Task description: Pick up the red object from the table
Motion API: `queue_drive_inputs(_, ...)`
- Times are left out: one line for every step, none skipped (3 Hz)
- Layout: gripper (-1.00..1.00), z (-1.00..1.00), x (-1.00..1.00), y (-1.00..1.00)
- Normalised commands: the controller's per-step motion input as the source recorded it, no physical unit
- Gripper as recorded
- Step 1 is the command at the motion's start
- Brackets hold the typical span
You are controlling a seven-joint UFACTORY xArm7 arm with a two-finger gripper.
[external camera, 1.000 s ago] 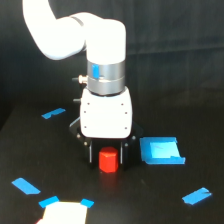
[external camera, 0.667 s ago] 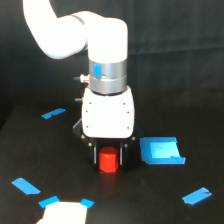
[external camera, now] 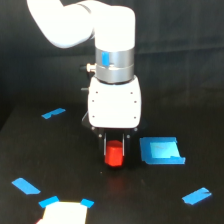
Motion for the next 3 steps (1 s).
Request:
queue_drive_inputs(-0.94,1.00,0.17,-0.44)
queue_drive_inputs(-0.91,1.00,0.21,-1.00)
queue_drive_inputs(-0.98,1.00,0.57,-0.95)
